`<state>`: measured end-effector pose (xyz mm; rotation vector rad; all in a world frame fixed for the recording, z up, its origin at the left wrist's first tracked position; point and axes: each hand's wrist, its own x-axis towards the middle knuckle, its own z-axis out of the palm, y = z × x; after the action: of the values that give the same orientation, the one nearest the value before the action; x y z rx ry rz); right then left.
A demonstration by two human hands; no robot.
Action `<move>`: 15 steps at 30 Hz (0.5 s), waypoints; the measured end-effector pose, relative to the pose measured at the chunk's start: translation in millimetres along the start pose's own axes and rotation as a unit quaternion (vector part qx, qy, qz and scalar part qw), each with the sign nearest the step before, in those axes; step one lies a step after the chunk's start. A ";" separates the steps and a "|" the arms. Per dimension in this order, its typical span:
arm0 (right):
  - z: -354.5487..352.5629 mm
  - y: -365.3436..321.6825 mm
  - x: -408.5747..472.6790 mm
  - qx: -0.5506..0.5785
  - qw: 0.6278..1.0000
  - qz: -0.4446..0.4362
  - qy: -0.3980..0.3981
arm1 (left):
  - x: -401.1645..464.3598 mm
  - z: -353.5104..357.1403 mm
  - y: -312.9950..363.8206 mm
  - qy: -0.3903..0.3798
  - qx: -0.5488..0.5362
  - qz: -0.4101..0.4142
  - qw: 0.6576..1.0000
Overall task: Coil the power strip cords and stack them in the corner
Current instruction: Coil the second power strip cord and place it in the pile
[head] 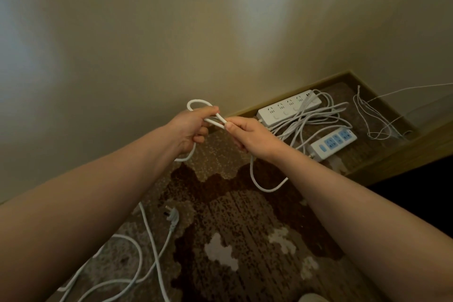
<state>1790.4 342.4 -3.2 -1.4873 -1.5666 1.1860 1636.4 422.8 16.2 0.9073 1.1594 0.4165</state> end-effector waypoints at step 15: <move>-18.8 15.6 -3.4 0.059 0.973 0.034 0.219 | 2.2 -17.0 2.0 -0.024 0.082 0.007 0.996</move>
<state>1814.0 341.3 -10.3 -1.6011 -1.1386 0.8910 1622.0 432.2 14.6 1.0637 1.1563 0.3117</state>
